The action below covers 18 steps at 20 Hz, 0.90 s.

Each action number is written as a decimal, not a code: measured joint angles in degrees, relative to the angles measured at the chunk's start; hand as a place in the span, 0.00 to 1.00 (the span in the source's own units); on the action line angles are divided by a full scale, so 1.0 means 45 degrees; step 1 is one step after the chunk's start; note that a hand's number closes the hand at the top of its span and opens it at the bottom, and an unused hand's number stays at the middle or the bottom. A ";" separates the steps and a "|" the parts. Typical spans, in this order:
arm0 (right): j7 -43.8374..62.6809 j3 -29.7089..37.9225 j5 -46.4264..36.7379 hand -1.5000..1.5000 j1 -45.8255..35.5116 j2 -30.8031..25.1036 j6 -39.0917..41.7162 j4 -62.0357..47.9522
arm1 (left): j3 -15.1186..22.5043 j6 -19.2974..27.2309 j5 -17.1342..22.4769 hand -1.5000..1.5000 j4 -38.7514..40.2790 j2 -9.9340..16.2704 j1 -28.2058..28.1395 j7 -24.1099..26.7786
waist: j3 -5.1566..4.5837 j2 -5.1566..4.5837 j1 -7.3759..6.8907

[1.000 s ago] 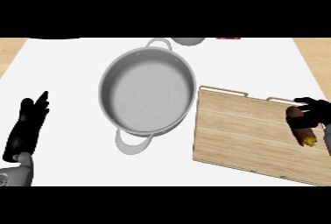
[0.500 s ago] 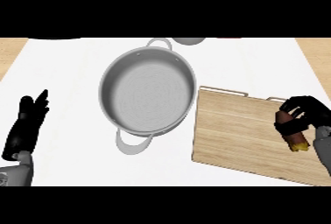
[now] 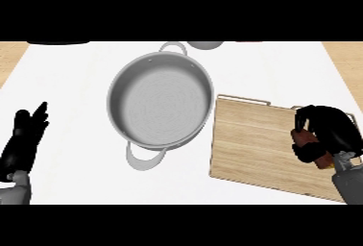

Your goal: Pick the sweet potato from the tray and place it in the pot

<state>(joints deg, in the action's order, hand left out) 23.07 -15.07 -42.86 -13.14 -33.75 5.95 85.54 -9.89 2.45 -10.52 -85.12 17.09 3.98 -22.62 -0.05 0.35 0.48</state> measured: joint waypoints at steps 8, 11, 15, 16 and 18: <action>0.0015 0.0984 0.0100 1.00 0.0085 0.0152 -0.1394 0.4316 | -0.0012 0.0108 -0.0114 0.50 0.0239 -0.0108 0.0163 -0.0043 | 0.0005 0.0019 0.0166; -0.0055 0.1430 0.0573 1.00 0.0025 0.0377 -0.1737 0.6013 | -0.0085 0.0097 -0.0124 0.50 0.0308 -0.0058 0.0078 0.0130 | 0.0003 0.0027 0.0169; 0.0778 0.1573 0.0647 1.00 -0.0514 0.0611 -0.1352 0.8121 | -0.0054 -0.0023 -0.0083 0.50 0.0215 -0.0078 0.0152 0.0099 | 0.0000 0.0003 0.0055; 0.1153 0.1573 0.0607 1.00 -0.0894 0.0651 -0.1053 0.8447 | -0.0022 -0.0034 -0.0108 0.50 0.0271 -0.0108 0.0227 0.0095 | 0.0000 -0.0010 0.0019; 0.1977 0.1565 0.0860 1.00 -0.2052 0.0740 -0.0248 0.8778 | 0.0069 0.0016 -0.0209 0.50 0.0279 -0.0207 0.0234 0.0095 | -0.0004 -0.0026 -0.0069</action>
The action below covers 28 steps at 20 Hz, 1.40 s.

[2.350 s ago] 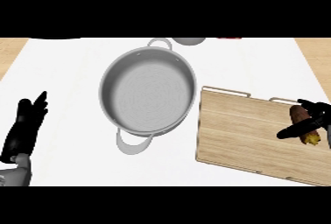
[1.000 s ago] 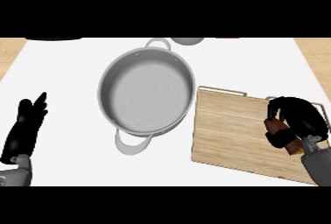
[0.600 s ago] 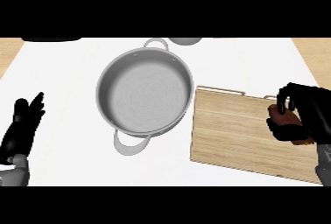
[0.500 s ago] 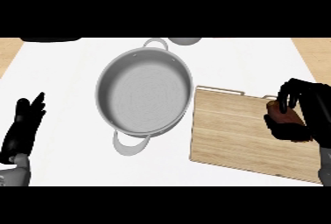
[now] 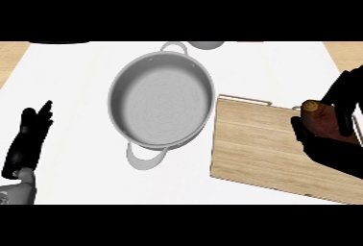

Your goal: Pick the sweet potato from the tray and place it in the pot

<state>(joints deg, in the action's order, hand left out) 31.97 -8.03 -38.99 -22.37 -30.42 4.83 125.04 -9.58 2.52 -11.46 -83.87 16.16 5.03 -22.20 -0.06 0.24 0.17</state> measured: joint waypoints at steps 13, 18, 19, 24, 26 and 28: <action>0.4111 -0.1924 -0.0023 1.00 -0.6908 0.3591 0.2403 -0.4006 | 0.0063 0.0034 -0.0228 0.50 0.0348 -0.0154 0.0303 0.0252 | -0.0011 -0.0054 -0.0263; 0.3934 -0.2121 -0.0283 1.00 -0.7967 0.4953 0.2197 -0.6489 | 0.0001 -0.0091 -0.0141 0.50 0.0217 -0.0140 0.0473 -0.0115 | -0.0003 -0.0065 -0.0240; 0.3741 -0.2089 -0.0308 1.00 -0.8217 0.5148 0.2127 -0.7155 | -0.0003 -0.0156 -0.0112 0.50 0.0199 -0.0109 0.0563 -0.0221 | -0.0001 -0.0075 -0.0258; 0.2858 -0.2236 -0.0375 1.00 -0.8211 0.6029 0.1414 -0.9524 | 0.0068 -0.0105 -0.0244 0.50 0.0090 -0.0206 0.0339 0.0030 | 0.0005 -0.0090 -0.0273; 0.2997 -0.2361 0.0016 0.00 -0.8266 0.6308 0.0804 -1.0462 | 0.0139 -0.0119 -0.0291 0.50 0.0139 -0.0250 0.0389 0.0064 | 0.0003 -0.0107 -0.0330; 0.2991 -0.2534 0.0495 0.00 -0.8297 0.6481 0.0345 -1.1228 | 0.0073 -0.0158 -0.0263 0.50 0.0306 -0.0214 0.0543 0.0052 | 0.0004 -0.0107 -0.0330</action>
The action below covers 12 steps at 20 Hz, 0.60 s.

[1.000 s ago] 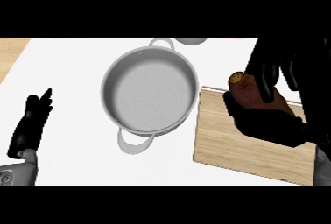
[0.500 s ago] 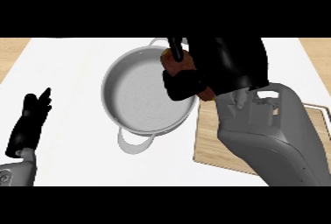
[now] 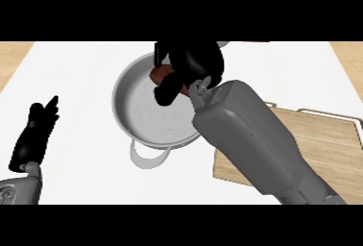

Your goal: Pick the sweet potato from the tray and place it in the pot

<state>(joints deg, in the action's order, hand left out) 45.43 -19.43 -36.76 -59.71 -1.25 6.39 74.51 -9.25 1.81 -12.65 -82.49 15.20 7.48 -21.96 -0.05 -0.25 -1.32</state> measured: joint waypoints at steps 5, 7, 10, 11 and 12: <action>-0.0897 -0.0322 0.1325 0.00 0.0176 0.0194 -0.1815 -0.1426 | -0.0012 -0.0083 0.0016 0.50 -0.0307 0.0018 -0.0075 -0.0187 | 0.0005 -0.0008 -0.0054; -0.1416 -0.0284 0.1926 0.00 0.0201 0.0226 -0.2883 -0.1909 | 0.0001 -0.0092 0.0017 0.50 -0.0252 -0.0005 0.0033 -0.0173 | 0.0005 -0.0031 -0.0117; -0.2050 -0.0006 0.2675 0.00 0.0260 0.0252 -0.4453 -0.2046 | -0.0066 -0.0111 0.0035 0.50 -0.0185 0.0021 -0.0075 -0.0048 | 0.0007 -0.0036 -0.0144; -0.2289 0.0125 0.2837 0.00 0.0337 0.0259 -0.4979 -0.2012 | -0.0089 -0.0092 0.0019 0.50 -0.0116 0.0025 -0.0117 0.0049 | 0.0008 -0.0032 -0.0121; -0.2464 0.0311 0.3044 0.00 0.0336 0.0262 -0.5449 -0.2034 | -0.0134 -0.0152 0.0069 0.50 -0.0095 0.0071 -0.0107 0.0073 | 0.0009 -0.0030 -0.0109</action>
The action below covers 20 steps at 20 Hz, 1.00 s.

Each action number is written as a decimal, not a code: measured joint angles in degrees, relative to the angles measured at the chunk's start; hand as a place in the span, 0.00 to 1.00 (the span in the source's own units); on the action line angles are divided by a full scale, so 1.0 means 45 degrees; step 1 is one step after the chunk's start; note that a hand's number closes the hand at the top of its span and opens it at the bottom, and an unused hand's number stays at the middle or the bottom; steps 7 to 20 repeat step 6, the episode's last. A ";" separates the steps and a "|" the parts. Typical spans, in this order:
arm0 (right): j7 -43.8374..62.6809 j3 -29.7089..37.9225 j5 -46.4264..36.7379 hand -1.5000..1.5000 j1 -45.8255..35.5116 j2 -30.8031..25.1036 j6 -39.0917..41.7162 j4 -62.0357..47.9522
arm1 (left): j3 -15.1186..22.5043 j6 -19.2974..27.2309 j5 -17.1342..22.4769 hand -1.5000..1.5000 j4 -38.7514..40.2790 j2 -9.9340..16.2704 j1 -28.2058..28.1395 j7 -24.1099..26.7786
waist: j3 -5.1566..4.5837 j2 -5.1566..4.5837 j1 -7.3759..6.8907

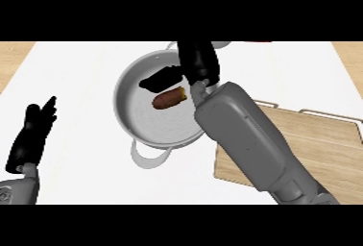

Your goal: Pick the sweet potato from the tray and place it in the pot

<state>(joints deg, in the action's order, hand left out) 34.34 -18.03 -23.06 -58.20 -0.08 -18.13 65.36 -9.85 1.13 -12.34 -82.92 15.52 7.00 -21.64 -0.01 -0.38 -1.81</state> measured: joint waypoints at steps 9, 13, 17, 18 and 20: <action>-0.1361 0.1225 0.0473 0.00 0.0912 -0.0232 -0.1790 0.0494 | -0.0109 0.0106 -0.0021 0.50 -0.0057 -0.0044 -0.0089 -0.0099 | 0.0005 0.0057 0.0256; -0.1361 0.1225 0.0473 0.00 0.0912 -0.0232 -0.1790 0.0494 | -0.0109 0.0106 -0.0021 0.50 -0.0057 -0.0044 -0.0089 -0.0099 | 0.0005 0.0057 0.0256; -0.1361 0.1225 0.0473 0.00 0.0912 -0.0232 -0.1790 0.0494 | -0.0109 0.0106 -0.0021 0.50 -0.0057 -0.0044 -0.0089 -0.0099 | 0.0005 0.0057 0.0256; -0.1361 0.1225 0.0473 0.00 0.0912 -0.0232 -0.1790 0.0494 | -0.0109 0.0106 -0.0021 0.50 -0.0057 -0.0044 -0.0089 -0.0099 | 0.0005 0.0057 0.0256; -0.1361 0.1225 0.0473 0.00 0.0912 -0.0232 -0.1790 0.0494 | -0.0109 0.0106 -0.0021 0.50 -0.0057 -0.0044 -0.0089 -0.0099 | 0.0005 0.0057 0.0256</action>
